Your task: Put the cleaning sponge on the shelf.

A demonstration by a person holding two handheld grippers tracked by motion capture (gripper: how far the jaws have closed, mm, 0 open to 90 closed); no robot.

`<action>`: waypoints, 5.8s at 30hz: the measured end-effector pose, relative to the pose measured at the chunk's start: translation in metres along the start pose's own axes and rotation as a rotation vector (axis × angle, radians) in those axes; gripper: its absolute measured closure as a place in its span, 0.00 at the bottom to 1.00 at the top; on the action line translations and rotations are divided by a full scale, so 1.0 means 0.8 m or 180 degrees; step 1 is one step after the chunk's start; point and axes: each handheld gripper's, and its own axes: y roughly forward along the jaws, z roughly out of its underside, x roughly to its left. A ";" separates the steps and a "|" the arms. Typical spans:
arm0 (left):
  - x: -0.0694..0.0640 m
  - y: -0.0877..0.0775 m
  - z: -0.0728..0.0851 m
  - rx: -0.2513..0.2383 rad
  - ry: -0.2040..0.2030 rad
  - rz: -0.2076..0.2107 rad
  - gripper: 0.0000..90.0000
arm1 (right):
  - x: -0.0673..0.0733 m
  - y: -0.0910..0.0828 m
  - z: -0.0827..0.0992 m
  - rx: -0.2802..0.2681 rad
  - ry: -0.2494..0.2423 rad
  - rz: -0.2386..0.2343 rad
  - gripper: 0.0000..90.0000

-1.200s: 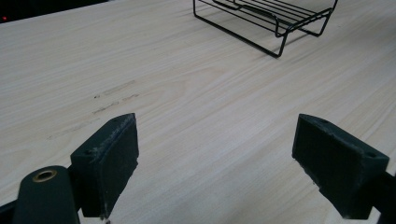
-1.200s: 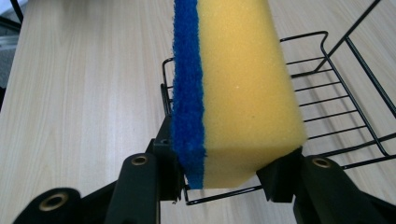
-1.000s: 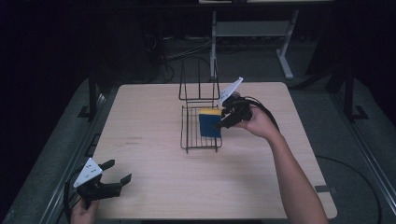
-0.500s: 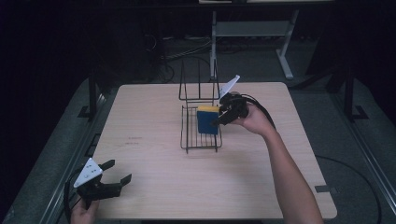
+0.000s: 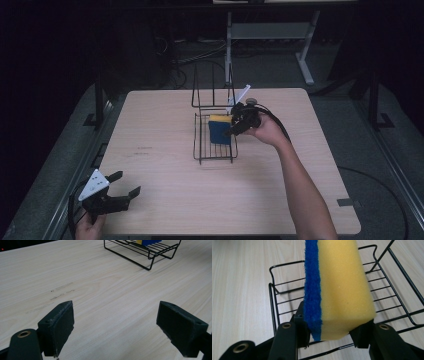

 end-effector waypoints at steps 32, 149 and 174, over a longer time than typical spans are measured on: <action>0.000 0.000 0.000 -0.0003 -0.0010 0.0001 0.16 | -0.003 -0.003 0.003 0.0071 0.0119 0.0060 0.52; -0.007 0.003 -0.002 0.0016 0.0006 0.0005 0.16 | 0.047 -0.039 0.087 0.0075 0.0465 -0.0033 0.23; -0.006 0.004 -0.001 0.0027 0.0000 0.0012 0.16 | 0.069 -0.046 0.133 0.0089 0.0585 -0.0003 0.23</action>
